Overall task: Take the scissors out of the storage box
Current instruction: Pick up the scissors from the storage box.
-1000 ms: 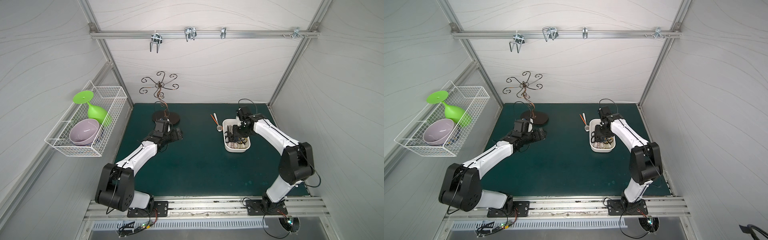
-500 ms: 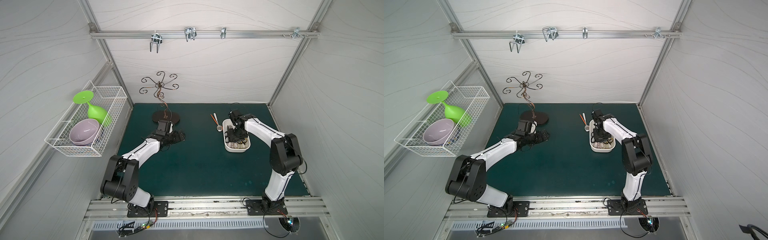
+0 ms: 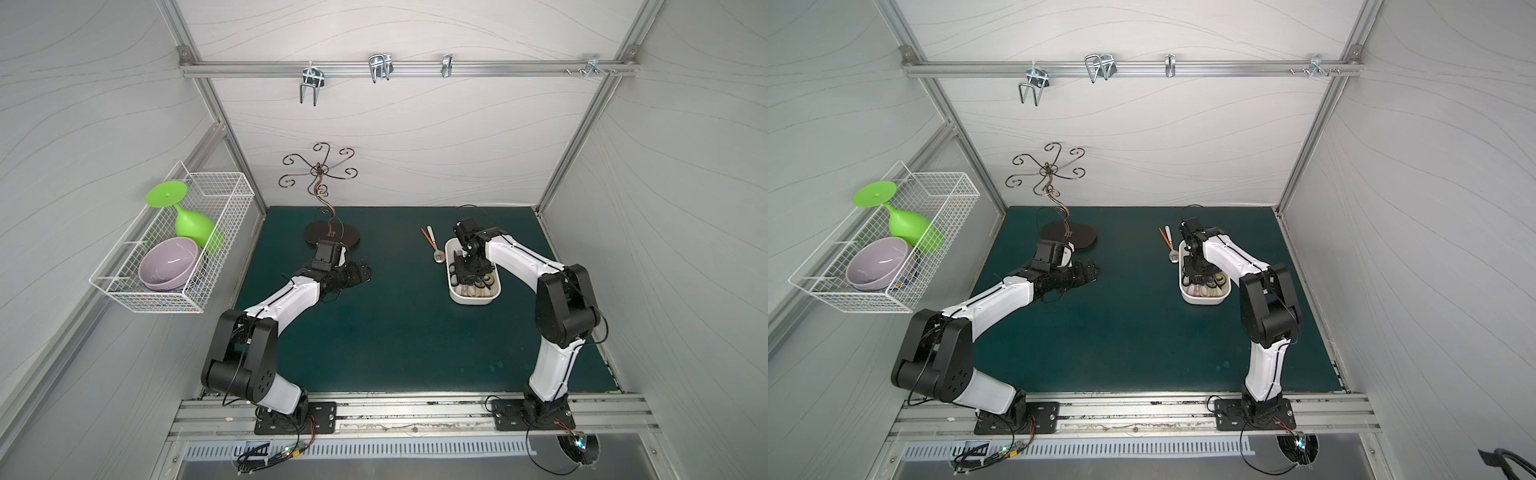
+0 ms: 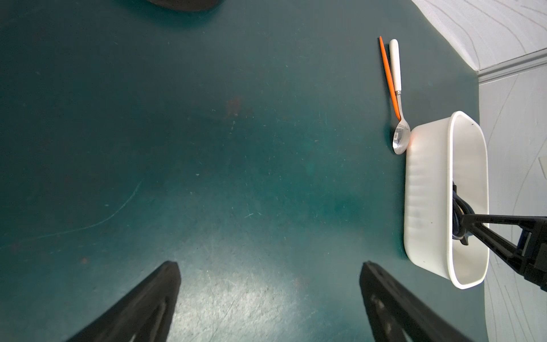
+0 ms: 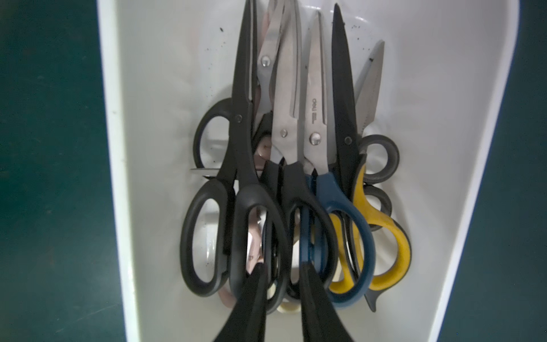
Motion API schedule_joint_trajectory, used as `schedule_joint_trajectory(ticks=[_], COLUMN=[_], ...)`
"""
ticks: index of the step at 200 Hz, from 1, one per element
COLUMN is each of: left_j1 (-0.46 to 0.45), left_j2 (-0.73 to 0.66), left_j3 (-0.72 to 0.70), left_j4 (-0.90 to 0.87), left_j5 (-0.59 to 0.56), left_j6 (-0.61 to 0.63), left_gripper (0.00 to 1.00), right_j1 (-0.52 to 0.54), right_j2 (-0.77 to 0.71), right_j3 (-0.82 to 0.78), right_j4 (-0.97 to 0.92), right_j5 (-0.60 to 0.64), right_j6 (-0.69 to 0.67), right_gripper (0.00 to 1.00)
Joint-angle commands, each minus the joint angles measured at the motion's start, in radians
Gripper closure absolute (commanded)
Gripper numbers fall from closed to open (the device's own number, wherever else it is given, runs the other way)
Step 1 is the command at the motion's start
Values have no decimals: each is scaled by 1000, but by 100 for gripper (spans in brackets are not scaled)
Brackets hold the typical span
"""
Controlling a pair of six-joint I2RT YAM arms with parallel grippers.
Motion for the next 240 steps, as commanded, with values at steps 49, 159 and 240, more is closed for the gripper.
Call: schedule_joint_trajectory(ticks=[49, 159, 240], left_j1=[0, 0, 0], left_j2=[-9, -7, -11], left_j3=[35, 32, 38], left_j4=[-3, 1, -8], left_j5=[10, 13, 1], left_j6=[0, -5, -9], left_gripper=[1, 1, 1], right_j1=[21, 29, 26], right_j2=[39, 35, 9], right_j3=[5, -33, -12], right_j4=[-13, 18, -3], right_j5=[47, 56, 73], right_j6=[10, 5, 9], right_gripper=[79, 78, 94])
